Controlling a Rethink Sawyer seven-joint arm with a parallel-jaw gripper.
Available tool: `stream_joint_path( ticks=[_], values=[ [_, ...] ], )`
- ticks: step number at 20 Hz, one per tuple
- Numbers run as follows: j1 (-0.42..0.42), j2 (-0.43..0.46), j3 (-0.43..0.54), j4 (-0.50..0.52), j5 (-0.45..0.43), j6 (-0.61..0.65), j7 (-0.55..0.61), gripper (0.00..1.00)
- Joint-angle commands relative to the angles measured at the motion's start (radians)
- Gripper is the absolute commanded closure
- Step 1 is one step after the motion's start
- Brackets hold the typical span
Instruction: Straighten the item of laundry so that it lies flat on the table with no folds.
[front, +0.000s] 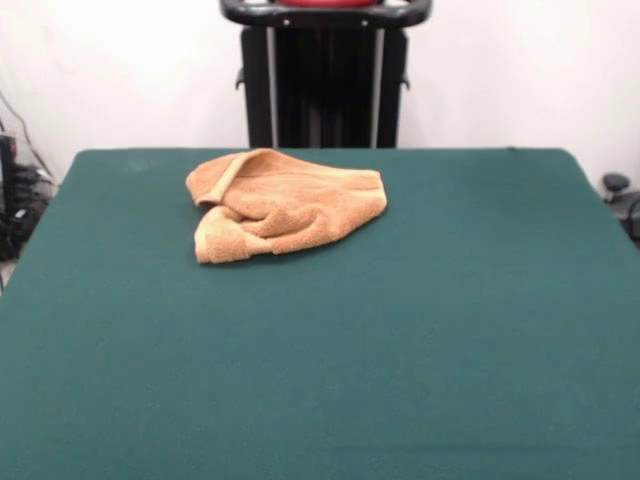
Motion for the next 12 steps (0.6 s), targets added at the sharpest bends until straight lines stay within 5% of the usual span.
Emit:
stream_joint_path(
  ticks=[1,7,12],
  values=[
    [-0.036,-0.003,-0.049,0.308,0.047,-0.085,0.109,0.00],
    [-0.032,0.051,-0.033,0.163,0.011,0.052,0.164,0.00],
    [-0.060,0.232,-0.004,0.111,-0.030,-0.064,0.204,0.00]
  ],
)
